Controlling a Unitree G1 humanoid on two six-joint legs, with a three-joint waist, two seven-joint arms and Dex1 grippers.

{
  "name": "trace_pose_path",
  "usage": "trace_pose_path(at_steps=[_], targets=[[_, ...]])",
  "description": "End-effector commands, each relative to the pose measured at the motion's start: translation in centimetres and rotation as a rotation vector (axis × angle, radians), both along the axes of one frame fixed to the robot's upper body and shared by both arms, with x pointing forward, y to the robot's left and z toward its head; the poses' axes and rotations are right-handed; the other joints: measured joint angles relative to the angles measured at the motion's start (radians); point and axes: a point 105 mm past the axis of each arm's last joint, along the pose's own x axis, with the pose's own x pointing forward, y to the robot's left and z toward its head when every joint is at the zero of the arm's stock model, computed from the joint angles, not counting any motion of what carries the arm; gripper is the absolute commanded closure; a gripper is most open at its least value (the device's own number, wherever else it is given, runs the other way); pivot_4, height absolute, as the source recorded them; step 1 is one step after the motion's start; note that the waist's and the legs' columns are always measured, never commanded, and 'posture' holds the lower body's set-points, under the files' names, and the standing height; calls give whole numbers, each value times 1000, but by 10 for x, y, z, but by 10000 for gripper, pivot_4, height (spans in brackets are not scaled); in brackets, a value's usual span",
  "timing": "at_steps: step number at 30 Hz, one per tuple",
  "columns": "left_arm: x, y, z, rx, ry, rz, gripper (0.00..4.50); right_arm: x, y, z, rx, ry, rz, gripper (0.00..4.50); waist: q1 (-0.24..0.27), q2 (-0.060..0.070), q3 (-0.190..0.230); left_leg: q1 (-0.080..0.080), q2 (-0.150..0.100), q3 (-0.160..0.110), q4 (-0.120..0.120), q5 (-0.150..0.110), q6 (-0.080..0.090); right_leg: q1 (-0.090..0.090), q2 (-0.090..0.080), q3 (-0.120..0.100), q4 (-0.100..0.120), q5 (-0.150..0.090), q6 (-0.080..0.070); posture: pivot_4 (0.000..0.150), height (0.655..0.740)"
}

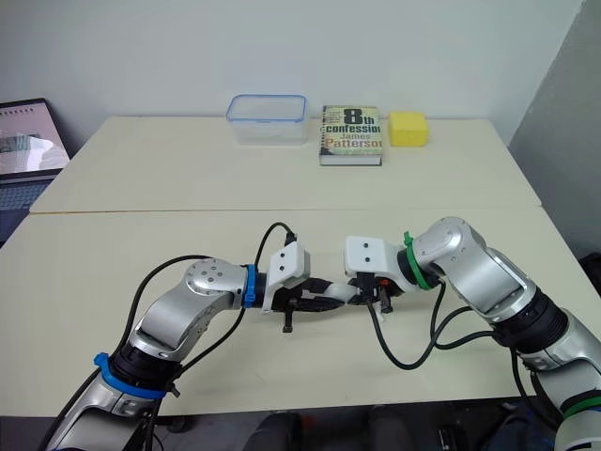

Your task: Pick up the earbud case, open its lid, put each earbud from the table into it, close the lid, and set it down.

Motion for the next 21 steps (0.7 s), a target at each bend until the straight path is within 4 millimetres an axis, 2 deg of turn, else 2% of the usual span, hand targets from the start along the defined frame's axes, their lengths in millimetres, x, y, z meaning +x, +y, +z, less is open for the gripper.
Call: trace_pose_path(at_steps=[1,3,6,10,12,14,17,21], targets=[[1,1,6,-25,-20,5,37030,-4,0,13,7,-64,47,30135,0,0,0,0,0,0,0,0,0,0,0,0,0,0,0,1500,7400],[1,3,6,-31,-13,9,37032,-4,-5,12,-10,-67,54,24679,0,0,0,0,0,0,0,0,0,0,0,0,0,0,0,1500,7400],[0,8,6,-55,7,27,37032,-4,-12,14,-21,-68,46,13537,0,0,0,0,0,0,0,0,0,0,0,0,0,0,0,1500,7400],[-1,17,8,-161,54,60,37032,5,-30,27,-22,-126,-7,18,0,0,0,0,0,0,0,0,0,0,0,0,0,0,0,1500,7400],[-3,20,19,-326,100,74,37032,8,-39,35,-20,-171,-16,0,0,0,0,0,0,0,0,0,0,0,0,0,0,0,0,1500,7400],[-3,26,21,-426,138,116,37032,8,-47,41,-10,-214,-10,0,2,0,0,0,0,0,1,0,0,1,-1,0,0,0,0,1500,7400],[-4,32,12,-434,110,149,37032,4,-47,51,52,-284,17,0,2,0,0,1,0,1,0,0,0,1,-1,0,0,0,0,1500,7400],[-5,31,9,-440,58,155,37032,-5,-37,60,162,-381,65,0,2,0,0,1,0,1,1,0,0,1,-1,0,0,0,-1,1500,7400]])
